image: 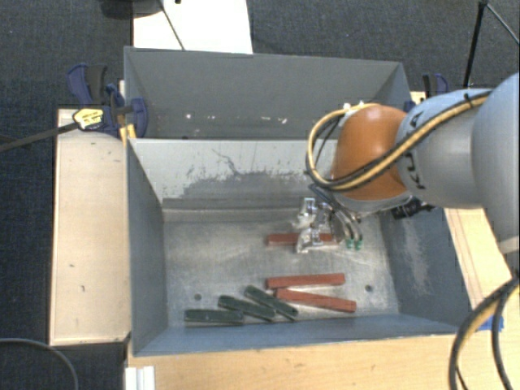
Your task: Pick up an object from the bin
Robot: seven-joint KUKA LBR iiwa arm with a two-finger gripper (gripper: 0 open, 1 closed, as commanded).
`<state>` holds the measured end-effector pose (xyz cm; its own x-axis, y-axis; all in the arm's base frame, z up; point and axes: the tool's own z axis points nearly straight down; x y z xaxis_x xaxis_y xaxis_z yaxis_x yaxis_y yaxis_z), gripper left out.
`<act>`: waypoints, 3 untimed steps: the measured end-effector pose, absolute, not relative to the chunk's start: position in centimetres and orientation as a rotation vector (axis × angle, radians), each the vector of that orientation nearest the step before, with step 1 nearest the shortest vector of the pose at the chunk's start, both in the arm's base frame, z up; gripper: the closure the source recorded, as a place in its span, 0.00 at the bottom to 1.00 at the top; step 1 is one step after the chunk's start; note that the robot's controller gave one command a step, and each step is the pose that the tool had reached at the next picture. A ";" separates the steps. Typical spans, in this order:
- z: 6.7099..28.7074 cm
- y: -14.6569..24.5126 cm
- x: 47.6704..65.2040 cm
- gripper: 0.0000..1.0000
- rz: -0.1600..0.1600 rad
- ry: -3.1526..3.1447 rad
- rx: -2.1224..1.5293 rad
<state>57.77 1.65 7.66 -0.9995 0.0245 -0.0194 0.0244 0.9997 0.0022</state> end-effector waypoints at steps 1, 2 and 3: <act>7.7 1.6 57.8 1.00 0.003 3.122 0.039; 27.5 3.1 57.4 1.00 0.001 3.130 -0.057; 27.4 3.1 57.4 1.00 0.001 3.131 -0.057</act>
Offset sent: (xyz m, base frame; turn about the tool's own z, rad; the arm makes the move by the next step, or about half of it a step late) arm -0.0058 0.0141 0.1933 -0.0673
